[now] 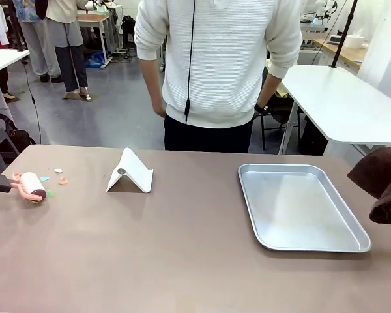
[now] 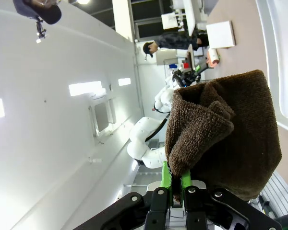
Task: Clean the surface of the table.
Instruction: Clean the area not pointed to by the person.
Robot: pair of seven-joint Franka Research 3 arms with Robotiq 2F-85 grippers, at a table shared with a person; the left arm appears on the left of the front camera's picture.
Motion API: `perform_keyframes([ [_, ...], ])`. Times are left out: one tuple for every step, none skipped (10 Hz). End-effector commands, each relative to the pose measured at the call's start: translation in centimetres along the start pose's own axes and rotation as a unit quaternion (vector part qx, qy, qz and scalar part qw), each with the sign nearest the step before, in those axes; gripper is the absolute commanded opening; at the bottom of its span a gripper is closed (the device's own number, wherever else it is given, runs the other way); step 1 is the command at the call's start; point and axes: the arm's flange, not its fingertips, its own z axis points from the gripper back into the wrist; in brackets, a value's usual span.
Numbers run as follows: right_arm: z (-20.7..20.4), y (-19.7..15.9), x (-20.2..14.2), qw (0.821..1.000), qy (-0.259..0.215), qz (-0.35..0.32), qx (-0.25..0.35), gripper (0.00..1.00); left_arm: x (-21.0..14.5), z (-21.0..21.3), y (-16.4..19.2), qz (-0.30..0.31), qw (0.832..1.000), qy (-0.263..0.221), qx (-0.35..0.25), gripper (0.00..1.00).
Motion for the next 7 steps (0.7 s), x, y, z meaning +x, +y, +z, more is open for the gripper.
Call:
perform_keyframes([
  [0.1,0.3,-0.4,1.0,0.007,0.001,0.003,0.08,0.1,-1.9,-0.6,0.009,0.999,0.002,0.033,0.03],
  [0.1,0.3,-0.4,1.0,0.007,0.001,0.003,0.08,0.0,-2.8,-1.1,0.005,0.999,0.01,0.042,0.03],
  [0.1,0.3,-0.4,1.0,0.007,0.001,0.003,0.08,0.1,-3.7,-1.6,0.004,0.998,0.017,0.052,0.03],
  [0.1,0.3,-0.4,1.0,0.007,0.001,0.003,0.08,0.2,-4.6,-2.5,0.007,0.998,0.019,0.065,0.03],
  [0.1,0.3,-0.4,1.0,0.007,0.001,0.003,0.08,0.9,-5.2,-3.3,0.012,0.997,0.024,0.07,0.03],
  [0.1,0.3,-0.4,1.0,0.007,0.001,0.003,0.08,1.6,-5.9,-4.1,0.023,0.997,0.024,0.076,0.03],
  [0.1,0.3,-0.4,1.0,0.007,0.001,0.003,0.08,2.0,-6.7,-5.1,0.025,0.996,0.029,0.083,0.03],
])
